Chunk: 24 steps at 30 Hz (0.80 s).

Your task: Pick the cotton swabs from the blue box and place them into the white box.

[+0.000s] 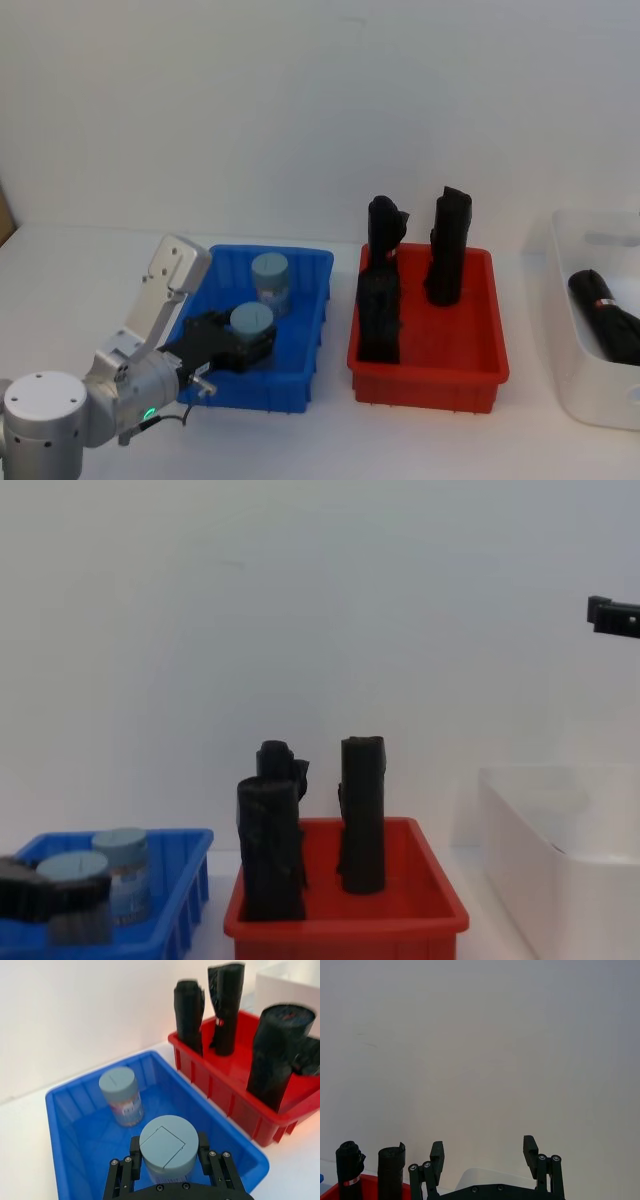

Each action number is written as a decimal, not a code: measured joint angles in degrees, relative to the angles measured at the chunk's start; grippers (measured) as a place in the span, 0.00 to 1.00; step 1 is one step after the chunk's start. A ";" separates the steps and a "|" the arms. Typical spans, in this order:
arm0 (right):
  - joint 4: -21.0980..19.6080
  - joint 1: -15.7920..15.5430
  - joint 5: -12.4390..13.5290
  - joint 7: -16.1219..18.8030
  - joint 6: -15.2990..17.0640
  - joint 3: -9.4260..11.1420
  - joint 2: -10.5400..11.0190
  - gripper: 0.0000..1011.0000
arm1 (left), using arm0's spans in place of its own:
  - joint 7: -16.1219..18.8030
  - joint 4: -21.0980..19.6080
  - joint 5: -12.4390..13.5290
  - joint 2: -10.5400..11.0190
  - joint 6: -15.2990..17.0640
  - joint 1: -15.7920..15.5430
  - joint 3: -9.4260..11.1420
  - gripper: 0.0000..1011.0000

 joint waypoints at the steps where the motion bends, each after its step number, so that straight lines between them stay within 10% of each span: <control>1: 0.00 0.00 0.00 0.00 0.00 0.00 0.00 0.99 | 0.01 -0.25 0.07 0.03 -0.23 0.00 -0.04 0.66; 24: -0.10 1.37 -0.50 5.65 -0.29 -0.79 -0.57 0.99 | -1.04 -8.21 3.17 -0.45 -9.02 -1.92 -0.90 0.66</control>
